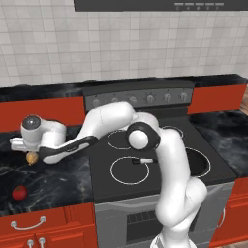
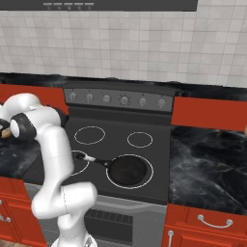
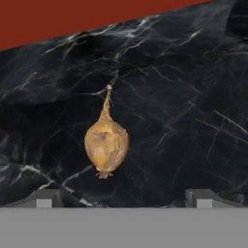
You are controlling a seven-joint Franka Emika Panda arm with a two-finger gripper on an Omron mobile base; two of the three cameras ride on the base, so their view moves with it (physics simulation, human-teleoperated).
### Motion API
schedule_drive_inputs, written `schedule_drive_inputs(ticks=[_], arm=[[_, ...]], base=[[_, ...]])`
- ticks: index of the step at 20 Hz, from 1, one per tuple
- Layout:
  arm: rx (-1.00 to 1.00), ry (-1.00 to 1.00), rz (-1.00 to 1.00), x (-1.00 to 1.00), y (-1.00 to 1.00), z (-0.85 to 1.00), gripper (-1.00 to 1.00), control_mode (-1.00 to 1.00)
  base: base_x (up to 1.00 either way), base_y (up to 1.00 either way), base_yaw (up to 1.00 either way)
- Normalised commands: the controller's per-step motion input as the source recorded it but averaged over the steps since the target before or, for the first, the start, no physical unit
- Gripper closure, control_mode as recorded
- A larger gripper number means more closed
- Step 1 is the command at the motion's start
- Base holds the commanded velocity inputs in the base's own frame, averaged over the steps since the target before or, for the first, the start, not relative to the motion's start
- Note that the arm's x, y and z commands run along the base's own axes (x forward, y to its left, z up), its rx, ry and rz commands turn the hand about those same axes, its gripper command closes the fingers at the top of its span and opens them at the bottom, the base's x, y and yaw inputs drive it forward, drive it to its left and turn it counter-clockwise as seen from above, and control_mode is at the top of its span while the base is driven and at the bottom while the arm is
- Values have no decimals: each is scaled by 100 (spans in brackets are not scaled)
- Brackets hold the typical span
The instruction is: Place the pan on the front right burner on the stove. Then place the tomato and the onion in the pan and turn on the front right burner.
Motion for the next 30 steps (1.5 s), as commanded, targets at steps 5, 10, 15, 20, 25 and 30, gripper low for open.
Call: schedule_drive_inputs(ticks=[5, 10, 15, 20, 25, 30], arm=[[-8, 0, 0, 42, 5, -1, -100, -100], [-5, 0, 1, 44, 10, -13, -100, -100], [-3, 5, 1, 37, 14, -22, -100, -100], [0, 12, 1, 30, 17, -25, -100, -100], [0, 10, 0, 22, 17, -17, -100, -100], [-1, 9, 0, 1, 20, -9, -100, -100]], base=[[0, 0, 0], [0, 0, 0], [0, 0, 0], [0, 0, 0], [0, 0, 0], [0, 0, 0]])
